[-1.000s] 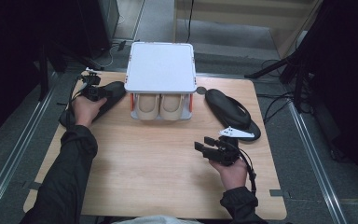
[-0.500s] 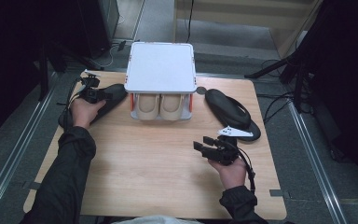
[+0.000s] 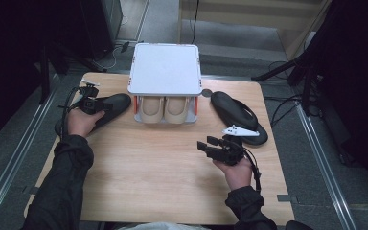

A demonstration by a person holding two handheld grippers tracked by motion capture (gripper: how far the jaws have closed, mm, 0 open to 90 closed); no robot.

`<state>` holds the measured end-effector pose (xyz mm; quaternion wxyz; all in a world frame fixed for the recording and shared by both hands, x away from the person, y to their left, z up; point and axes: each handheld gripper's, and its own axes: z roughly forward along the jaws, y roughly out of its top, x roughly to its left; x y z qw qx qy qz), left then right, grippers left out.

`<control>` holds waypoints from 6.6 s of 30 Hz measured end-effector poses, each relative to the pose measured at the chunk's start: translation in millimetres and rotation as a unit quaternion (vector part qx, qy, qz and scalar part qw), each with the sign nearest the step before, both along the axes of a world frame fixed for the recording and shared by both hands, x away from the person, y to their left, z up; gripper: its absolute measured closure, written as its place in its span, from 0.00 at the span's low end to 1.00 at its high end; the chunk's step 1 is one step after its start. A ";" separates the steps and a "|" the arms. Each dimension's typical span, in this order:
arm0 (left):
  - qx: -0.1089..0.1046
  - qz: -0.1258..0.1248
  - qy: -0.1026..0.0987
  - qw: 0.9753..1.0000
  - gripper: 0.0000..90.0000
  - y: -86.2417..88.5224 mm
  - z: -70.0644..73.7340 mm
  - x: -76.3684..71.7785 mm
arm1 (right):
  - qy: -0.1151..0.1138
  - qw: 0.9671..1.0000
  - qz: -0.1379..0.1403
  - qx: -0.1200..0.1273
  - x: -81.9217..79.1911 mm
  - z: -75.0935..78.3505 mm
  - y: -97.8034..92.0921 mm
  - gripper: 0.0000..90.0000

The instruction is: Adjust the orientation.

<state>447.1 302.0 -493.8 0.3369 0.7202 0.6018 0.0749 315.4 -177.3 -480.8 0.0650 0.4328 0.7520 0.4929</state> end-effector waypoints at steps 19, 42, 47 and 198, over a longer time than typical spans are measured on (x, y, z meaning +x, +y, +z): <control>0.028 -0.037 0.010 0.999 1.00 -12.5 3.1 -48.2 | -0.003 1.000 0.005 0.009 10.9 4.7 0.9 0.53; 0.022 -0.083 -0.005 0.996 0.98 -23.7 7.4 -101.0 | -0.005 1.000 0.012 0.009 15.7 6.1 5.7 0.53; 0.015 -0.053 -0.044 0.998 0.99 -11.8 23.0 -109.5 | -0.005 1.000 0.012 0.008 16.1 6.1 5.8 0.53; 0.043 0.090 -0.020 0.995 0.54 6.2 -18.8 -4.8 | -0.007 0.999 -0.038 0.001 -4.0 1.6 -18.0 0.53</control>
